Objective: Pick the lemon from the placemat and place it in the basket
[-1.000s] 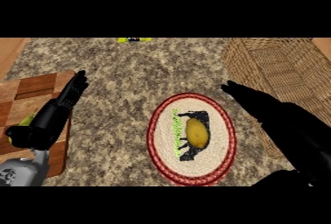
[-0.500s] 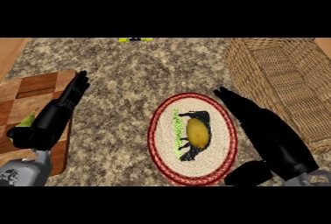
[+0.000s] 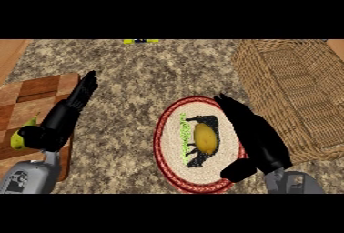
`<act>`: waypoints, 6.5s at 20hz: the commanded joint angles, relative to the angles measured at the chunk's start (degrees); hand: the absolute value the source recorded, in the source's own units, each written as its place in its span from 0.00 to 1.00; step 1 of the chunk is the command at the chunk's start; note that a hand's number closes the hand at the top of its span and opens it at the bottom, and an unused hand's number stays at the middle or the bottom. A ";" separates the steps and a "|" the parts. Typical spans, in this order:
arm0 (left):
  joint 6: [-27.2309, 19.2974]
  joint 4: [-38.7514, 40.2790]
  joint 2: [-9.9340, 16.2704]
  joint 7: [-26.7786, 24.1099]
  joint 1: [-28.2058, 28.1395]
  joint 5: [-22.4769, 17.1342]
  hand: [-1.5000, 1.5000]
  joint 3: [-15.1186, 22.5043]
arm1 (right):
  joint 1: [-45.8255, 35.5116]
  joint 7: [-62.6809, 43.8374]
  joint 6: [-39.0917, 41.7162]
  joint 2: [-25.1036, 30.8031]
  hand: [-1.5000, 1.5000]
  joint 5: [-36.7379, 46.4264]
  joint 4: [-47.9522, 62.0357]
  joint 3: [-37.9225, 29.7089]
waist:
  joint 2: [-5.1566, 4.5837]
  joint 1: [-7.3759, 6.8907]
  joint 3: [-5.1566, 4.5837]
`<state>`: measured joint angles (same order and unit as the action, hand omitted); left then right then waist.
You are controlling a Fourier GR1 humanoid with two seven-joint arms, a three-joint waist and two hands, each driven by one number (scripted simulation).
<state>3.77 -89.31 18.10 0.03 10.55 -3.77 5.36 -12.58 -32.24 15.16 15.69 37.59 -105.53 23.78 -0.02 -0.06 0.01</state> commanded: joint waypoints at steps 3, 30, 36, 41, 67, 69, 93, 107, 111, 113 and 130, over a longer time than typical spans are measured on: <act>2.65 -0.64 -0.28 -1.07 -2.24 0.86 0.50 -2.80 | -0.12 9.95 -3.39 -2.23 0.00 2.94 8.91 -3.09 | 0.00 -0.17 0.00; 7.63 1.52 -5.63 1.32 2.70 5.79 0.50 -8.04 | 1.36 9.01 1.67 -12.10 0.00 15.43 11.33 -2.53 | 0.03 0.09 -0.01; 6.68 0.76 -7.65 -2.38 -1.77 8.93 0.50 -6.38 | -2.37 10.34 0.94 -13.54 0.00 17.36 19.70 -4.71 | 0.00 -0.02 -0.01; 9.02 3.46 -6.44 -4.10 -0.31 7.89 0.50 -9.02 | -2.21 12.11 -1.12 -14.43 0.00 19.27 23.39 -5.28 | -0.01 0.03 -0.01; 10.84 1.21 -6.38 -3.64 -2.45 7.00 0.50 -11.39 | 11.40 31.30 -3.12 -1.53 1.00 25.50 15.19 5.40 | 0.21 1.13 -0.03; 9.07 -3.81 -7.29 2.47 -2.13 7.67 0.50 -10.23 | 18.04 37.06 -3.65 5.48 1.00 24.81 9.19 7.17 | 0.71 1.75 0.05; 9.22 -4.21 -8.74 2.04 -4.29 7.80 0.50 -9.30 | 62.03 51.89 -0.77 19.36 1.00 -37.48 -44.00 -30.80 | 0.29 2.24 -0.11; 10.43 -2.18 -8.47 0.31 -1.20 7.67 0.50 -9.16 | 35.97 24.41 -4.55 26.24 1.00 -57.62 -36.05 -51.33 | -0.28 -0.97 -0.18; 8.62 -3.80 -9.68 3.72 0.77 9.48 0.50 -7.56 | 24.48 12.36 -11.42 27.30 1.00 -54.03 -34.88 -44.80 | -0.31 -1.46 -0.16; 10.77 -0.90 -7.71 0.79 0.97 7.84 0.50 -9.66 | 17.57 9.37 -13.90 28.45 1.00 -53.66 -28.70 -43.25 | -0.48 -1.98 -0.17; 10.89 -0.45 -7.85 0.31 -0.36 8.26 0.50 -10.12 | -12.90 23.88 -9.05 28.94 1.00 -42.55 21.83 -34.80 | -0.26 -1.04 0.01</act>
<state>13.49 -89.87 9.26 0.66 10.80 5.22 -3.95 -22.83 -15.63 4.35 46.17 -8.49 -94.29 -12.56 -0.23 -1.10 -0.03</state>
